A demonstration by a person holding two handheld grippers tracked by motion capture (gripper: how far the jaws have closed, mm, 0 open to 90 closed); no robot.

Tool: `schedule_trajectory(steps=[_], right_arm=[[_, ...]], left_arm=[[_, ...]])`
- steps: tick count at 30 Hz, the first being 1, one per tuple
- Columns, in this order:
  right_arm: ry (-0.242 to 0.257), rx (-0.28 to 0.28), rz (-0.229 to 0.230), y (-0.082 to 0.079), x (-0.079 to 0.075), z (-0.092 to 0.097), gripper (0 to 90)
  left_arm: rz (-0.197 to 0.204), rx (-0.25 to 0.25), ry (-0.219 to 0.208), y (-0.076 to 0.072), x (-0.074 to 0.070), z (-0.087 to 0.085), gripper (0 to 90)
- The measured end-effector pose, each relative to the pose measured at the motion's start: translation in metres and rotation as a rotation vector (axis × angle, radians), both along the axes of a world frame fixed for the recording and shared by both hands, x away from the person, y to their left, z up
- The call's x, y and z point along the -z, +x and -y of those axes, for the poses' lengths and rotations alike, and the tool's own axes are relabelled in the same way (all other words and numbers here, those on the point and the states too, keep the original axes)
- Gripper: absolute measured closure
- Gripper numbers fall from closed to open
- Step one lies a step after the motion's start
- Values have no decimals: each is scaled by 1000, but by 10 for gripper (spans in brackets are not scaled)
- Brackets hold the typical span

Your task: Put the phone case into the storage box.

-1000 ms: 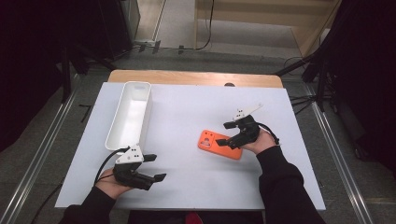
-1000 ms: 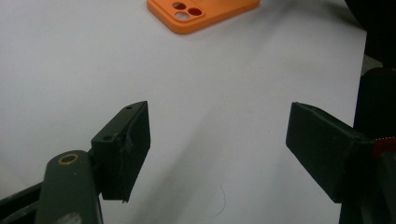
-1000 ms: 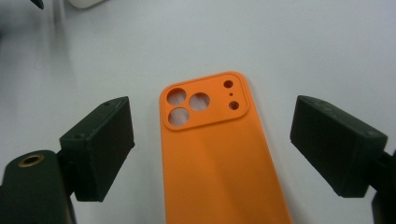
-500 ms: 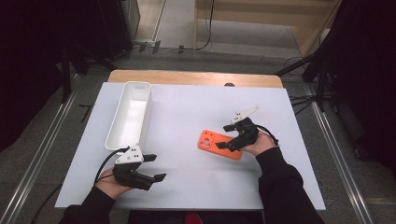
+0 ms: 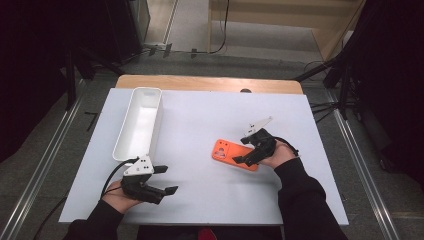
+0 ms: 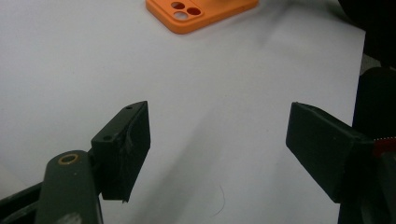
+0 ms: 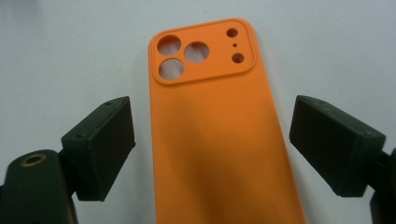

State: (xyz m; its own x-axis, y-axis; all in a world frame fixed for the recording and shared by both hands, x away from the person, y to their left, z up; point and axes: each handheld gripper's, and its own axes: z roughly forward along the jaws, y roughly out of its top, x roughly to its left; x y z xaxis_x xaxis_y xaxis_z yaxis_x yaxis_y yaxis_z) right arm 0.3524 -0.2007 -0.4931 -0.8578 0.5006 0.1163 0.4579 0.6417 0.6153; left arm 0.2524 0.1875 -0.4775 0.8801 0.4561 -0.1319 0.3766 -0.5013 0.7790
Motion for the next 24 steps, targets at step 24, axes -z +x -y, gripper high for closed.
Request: schedule_trajectory(steps=[24], right_arm=[[-93, -24, 0, -1, 8, 1, 130]], left_arm=[[-1, 0, 1, 0, 0, 0, 222]])
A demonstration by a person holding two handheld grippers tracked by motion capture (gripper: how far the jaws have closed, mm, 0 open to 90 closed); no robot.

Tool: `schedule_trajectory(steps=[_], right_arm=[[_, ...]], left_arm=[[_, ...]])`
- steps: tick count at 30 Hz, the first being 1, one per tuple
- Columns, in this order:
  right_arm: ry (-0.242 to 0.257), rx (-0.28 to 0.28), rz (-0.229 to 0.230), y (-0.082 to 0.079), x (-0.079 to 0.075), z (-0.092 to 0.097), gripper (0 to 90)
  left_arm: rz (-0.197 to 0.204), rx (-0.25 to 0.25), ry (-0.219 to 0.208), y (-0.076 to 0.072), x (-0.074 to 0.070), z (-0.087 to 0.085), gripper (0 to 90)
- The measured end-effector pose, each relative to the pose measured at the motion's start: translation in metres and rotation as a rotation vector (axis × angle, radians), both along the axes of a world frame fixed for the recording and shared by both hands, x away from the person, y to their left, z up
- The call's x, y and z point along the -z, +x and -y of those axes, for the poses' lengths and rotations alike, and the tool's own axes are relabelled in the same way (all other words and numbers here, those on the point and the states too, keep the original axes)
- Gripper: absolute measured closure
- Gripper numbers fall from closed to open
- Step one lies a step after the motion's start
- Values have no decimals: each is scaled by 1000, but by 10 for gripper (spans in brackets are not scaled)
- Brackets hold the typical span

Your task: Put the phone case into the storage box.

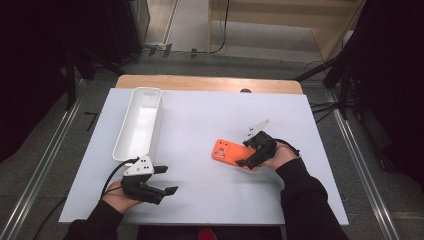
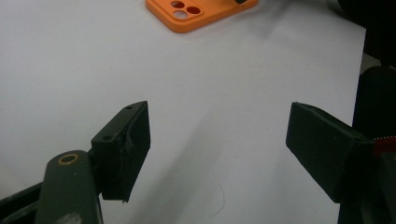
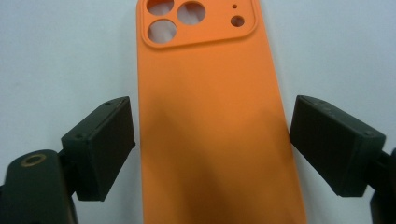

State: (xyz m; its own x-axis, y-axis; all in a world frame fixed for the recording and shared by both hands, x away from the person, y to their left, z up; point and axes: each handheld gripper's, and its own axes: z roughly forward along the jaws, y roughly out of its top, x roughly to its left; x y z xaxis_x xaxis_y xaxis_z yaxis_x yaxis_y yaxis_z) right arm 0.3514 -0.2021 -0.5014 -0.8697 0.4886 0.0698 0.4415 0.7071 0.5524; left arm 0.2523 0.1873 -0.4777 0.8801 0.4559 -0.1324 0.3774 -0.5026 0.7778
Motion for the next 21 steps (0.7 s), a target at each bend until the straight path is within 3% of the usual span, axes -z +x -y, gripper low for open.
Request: schedule_trajectory(steps=[14, 21], right_arm=[[-45, -17, 1, -1, 6, -2, 129], [-62, -31, 27, -2, 7, -3, 129]], left_arm=[[-1, 2, 0, 0, 0, 0, 222], [0, 2, 0, 0, 0, 0, 222]])
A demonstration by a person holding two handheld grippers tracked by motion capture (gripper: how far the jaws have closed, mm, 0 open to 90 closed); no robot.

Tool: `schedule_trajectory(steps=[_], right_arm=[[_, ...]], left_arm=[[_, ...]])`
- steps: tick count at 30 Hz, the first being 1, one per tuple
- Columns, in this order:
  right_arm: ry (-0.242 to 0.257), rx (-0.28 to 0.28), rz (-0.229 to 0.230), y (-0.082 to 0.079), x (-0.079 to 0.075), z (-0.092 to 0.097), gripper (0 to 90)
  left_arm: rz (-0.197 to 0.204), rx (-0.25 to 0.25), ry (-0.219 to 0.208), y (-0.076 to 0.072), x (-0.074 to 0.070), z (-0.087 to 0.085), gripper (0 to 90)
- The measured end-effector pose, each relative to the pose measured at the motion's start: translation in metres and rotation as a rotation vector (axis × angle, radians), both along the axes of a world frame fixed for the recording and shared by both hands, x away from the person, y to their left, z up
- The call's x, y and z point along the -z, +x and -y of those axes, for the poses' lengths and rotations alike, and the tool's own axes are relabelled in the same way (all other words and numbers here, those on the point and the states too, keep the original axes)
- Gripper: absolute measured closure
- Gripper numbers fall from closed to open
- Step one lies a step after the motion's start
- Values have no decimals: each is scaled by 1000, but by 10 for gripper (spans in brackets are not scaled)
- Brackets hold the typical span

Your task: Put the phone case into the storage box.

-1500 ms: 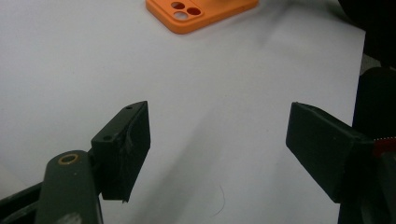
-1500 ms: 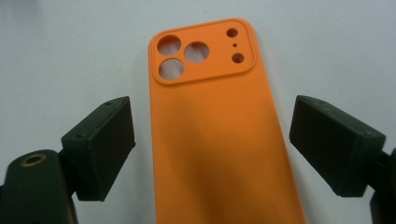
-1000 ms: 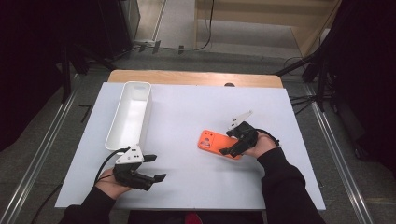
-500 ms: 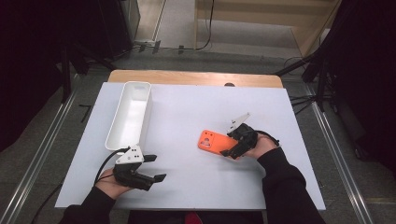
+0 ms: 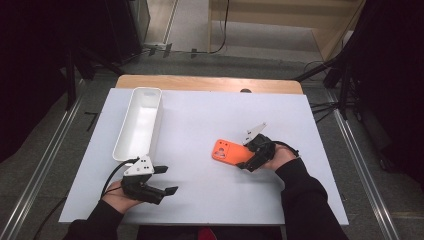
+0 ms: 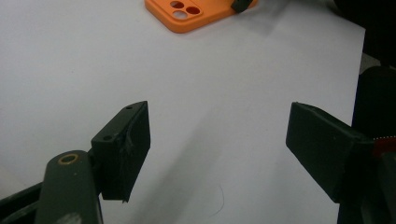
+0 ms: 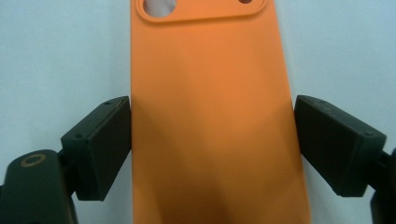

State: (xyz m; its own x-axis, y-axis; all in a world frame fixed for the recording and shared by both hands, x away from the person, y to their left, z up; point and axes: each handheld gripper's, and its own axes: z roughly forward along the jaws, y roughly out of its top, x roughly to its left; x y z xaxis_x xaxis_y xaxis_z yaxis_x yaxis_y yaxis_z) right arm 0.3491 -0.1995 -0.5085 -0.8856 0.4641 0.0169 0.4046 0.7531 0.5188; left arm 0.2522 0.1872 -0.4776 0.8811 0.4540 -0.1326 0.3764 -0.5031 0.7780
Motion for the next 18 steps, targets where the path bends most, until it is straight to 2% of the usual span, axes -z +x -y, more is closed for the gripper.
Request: schedule_trajectory(steps=[5, 18], right_arm=[[-11, -15, 23, -1, 1, -1, 129], [-12, -16, 33, -2, 1, -1, 137]], left_arm=[[-1, -1, 0, 0, 0, 0, 222], [-1, -1, 0, 0, 0, 0, 222]])
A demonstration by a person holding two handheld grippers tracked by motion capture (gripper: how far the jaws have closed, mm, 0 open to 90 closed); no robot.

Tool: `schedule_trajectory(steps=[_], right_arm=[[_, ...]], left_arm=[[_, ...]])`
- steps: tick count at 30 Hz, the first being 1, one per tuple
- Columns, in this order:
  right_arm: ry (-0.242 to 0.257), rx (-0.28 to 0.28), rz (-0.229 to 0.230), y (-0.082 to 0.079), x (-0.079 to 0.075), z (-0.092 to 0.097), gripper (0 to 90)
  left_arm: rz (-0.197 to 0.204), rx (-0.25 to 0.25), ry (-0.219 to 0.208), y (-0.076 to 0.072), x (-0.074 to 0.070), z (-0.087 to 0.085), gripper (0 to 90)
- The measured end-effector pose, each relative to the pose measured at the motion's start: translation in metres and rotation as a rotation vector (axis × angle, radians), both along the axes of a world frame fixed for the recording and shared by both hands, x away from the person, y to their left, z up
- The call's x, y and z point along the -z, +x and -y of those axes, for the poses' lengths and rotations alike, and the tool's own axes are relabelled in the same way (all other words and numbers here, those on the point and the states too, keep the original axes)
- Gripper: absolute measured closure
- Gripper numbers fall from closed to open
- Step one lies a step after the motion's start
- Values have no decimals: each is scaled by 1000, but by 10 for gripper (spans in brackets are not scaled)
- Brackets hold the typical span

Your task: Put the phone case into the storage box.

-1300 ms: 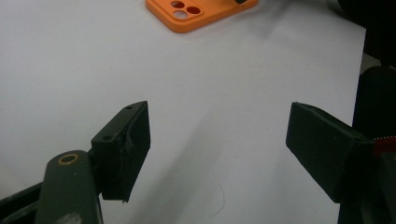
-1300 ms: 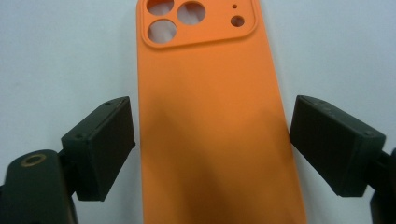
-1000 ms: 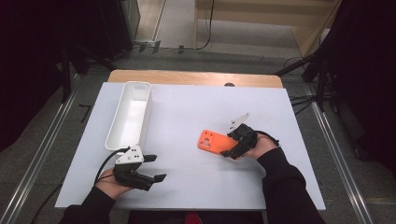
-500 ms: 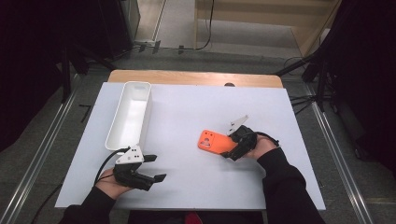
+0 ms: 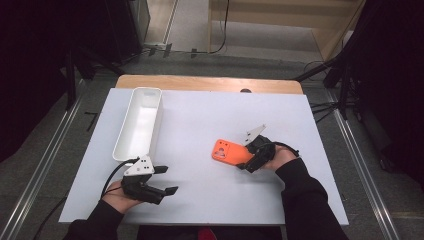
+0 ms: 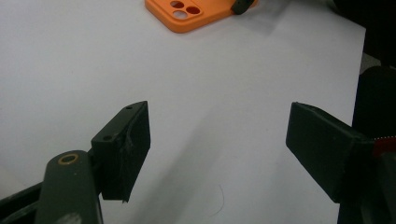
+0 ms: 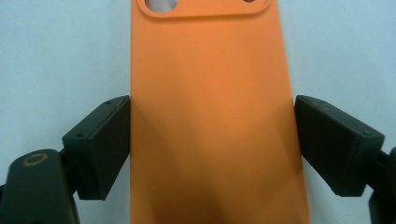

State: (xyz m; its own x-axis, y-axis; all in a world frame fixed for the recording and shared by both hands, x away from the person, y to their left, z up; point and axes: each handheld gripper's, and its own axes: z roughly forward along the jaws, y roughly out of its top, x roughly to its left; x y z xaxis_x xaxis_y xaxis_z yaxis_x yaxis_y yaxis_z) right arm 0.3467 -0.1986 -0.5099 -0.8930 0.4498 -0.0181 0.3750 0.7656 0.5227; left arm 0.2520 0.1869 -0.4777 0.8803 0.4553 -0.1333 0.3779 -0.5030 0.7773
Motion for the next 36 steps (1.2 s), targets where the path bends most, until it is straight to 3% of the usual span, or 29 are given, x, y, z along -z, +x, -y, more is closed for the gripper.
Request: schedule_trajectory(steps=[19, 29, 36], right_arm=[[5, -15, -4, 1, -1, 1, 144], [41, 12, -21, 4, -3, 6, 145], [107, 42, -41, 4, -10, 10, 146]], left_arm=[[0, 0, 0, 0, 0, 0, 222], [1, 0, -1, 0, 0, -1, 222], [2, -3, 1, 0, 0, -1, 222]])
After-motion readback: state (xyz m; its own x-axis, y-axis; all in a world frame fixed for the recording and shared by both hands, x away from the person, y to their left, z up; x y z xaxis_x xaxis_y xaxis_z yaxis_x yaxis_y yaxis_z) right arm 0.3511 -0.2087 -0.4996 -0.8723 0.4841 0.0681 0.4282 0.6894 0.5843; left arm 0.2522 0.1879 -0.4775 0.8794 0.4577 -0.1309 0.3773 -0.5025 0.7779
